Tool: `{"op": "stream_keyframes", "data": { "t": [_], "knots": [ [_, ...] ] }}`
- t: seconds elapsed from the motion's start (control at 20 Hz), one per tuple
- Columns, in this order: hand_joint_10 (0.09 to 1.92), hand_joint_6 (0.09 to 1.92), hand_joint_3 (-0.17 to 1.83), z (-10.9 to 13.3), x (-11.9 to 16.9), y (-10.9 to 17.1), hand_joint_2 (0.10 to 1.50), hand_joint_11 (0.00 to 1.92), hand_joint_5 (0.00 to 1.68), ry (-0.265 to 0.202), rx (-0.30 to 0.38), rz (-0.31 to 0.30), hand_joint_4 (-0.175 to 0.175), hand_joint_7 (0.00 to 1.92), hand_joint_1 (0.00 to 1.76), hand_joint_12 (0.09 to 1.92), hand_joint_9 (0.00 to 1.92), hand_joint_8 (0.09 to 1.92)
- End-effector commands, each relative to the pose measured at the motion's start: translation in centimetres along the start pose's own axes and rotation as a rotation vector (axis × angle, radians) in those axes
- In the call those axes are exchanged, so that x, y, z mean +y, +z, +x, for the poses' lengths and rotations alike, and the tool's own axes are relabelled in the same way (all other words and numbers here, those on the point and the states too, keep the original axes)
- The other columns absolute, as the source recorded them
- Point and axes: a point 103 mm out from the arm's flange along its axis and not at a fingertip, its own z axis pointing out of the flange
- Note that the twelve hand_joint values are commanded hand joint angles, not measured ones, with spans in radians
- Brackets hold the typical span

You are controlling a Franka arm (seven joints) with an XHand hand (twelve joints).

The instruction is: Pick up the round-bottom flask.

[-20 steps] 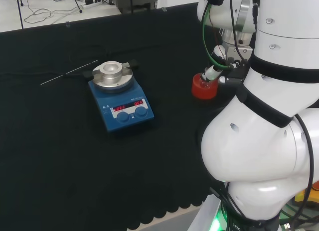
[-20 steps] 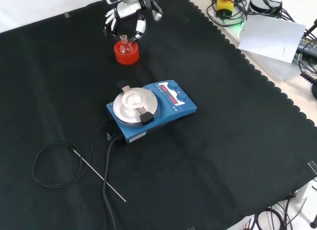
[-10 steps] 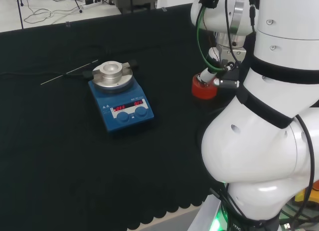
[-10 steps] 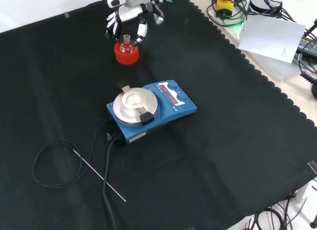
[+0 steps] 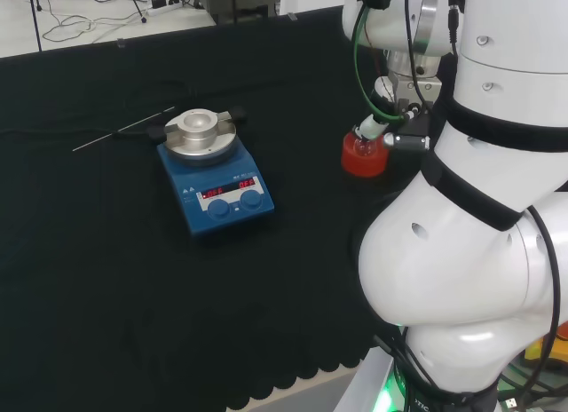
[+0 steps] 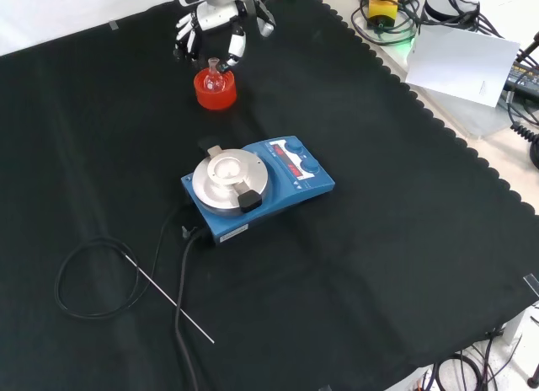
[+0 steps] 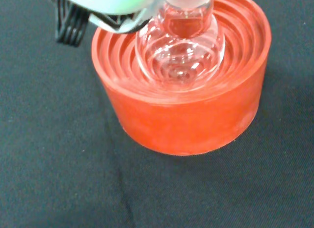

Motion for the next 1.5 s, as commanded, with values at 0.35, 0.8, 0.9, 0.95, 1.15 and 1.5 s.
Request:
{"op": "stream_keyframes", "data": {
  "t": [0.35,0.8,0.9,0.95,1.15,1.5],
  "knots": [
    [0.65,0.81,0.69,-3.3,-0.5,-1.2,0.62,0.22,0.74,0.018,0.034,0.003,-0.092,0.34,0.95,1.38,0.54,0.69],
    [0.65,0.79,0.69,-4.6,-0.4,-0.9,0.60,0.20,0.67,0.012,0.048,0.023,-0.084,0.33,0.94,1.38,0.53,0.69],
    [0.65,0.79,0.69,-4.5,-0.4,-0.7,0.60,0.20,0.65,0.002,0.055,0.022,-0.082,0.32,0.93,1.38,0.52,0.69],
    [0.65,0.78,0.69,-4.3,-0.4,-0.7,0.59,0.20,0.64,-0.005,0.058,0.022,-0.082,0.32,0.93,1.38,0.52,0.69],
    [0.65,0.77,0.69,-4.2,-0.4,-0.6,0.59,0.20,0.61,-0.043,0.086,0.023,-0.078,0.32,0.92,1.39,0.52,0.69],
    [0.66,0.74,0.69,-4.6,-0.4,-0.3,0.57,0.20,0.54,-0.107,0.136,0.049,-0.071,0.31,0.90,1.39,0.52,0.69]
  ]
}}
